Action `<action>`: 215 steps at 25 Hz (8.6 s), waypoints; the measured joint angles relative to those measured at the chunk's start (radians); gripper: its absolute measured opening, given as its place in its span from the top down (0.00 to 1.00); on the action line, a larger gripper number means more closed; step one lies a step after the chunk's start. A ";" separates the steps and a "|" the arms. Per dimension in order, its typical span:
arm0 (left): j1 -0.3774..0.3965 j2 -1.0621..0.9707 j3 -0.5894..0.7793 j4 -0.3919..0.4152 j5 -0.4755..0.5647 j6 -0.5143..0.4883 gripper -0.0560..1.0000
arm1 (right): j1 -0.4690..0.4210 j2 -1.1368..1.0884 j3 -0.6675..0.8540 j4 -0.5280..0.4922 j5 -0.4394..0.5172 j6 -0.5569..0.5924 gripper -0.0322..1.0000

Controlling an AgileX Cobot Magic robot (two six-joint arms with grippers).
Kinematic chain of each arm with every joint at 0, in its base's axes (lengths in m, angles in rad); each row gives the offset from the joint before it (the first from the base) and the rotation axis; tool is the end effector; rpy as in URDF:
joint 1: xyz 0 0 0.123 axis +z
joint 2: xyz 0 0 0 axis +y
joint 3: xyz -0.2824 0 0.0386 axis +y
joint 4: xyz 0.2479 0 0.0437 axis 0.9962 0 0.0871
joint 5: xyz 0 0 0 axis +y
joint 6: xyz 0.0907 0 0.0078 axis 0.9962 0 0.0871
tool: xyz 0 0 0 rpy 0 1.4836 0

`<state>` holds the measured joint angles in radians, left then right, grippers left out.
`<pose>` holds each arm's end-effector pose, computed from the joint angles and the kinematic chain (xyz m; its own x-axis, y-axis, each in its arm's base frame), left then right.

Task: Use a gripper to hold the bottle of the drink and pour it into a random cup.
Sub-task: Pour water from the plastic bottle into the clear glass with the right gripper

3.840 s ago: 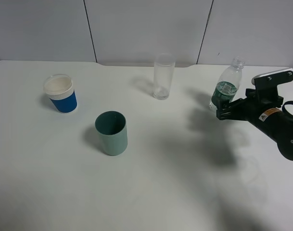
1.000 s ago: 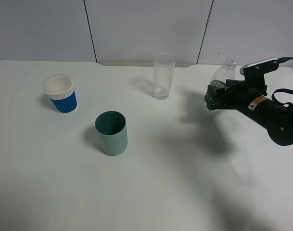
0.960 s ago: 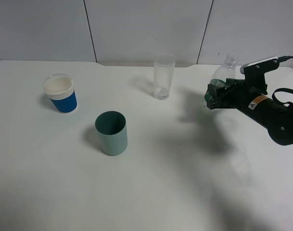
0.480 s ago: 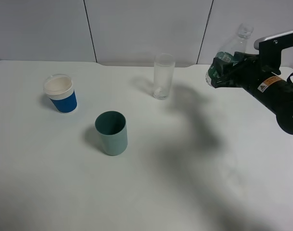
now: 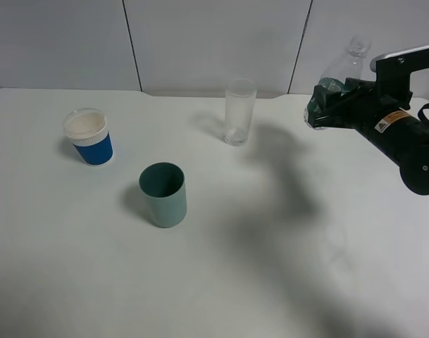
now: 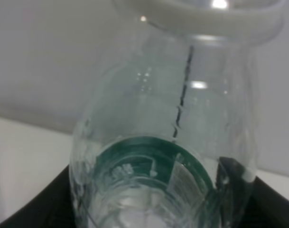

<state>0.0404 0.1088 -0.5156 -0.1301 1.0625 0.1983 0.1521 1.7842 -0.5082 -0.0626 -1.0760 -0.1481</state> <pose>0.0106 -0.0099 0.2817 -0.5226 0.1124 -0.8451 0.1269 0.9905 0.0533 0.2974 0.0507 0.1559 -0.0740 -0.1901 -0.9790 -0.2219 0.9602 -0.1696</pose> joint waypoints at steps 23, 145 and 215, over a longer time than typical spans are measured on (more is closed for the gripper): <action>0.000 0.000 0.000 0.000 0.000 0.000 0.01 | 0.014 -0.040 -0.108 0.113 0.381 -0.181 0.43; 0.000 0.000 0.000 0.001 0.000 0.000 0.01 | 0.158 0.095 -0.748 -0.696 1.283 -0.652 0.43; 0.000 0.000 0.000 0.000 0.000 0.000 0.01 | 0.158 0.096 -0.829 -0.567 1.392 -1.078 0.43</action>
<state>0.0404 0.1088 -0.5156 -0.1301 1.0625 0.1983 0.3099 1.8798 -1.3370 -0.6292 0.3162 -1.2263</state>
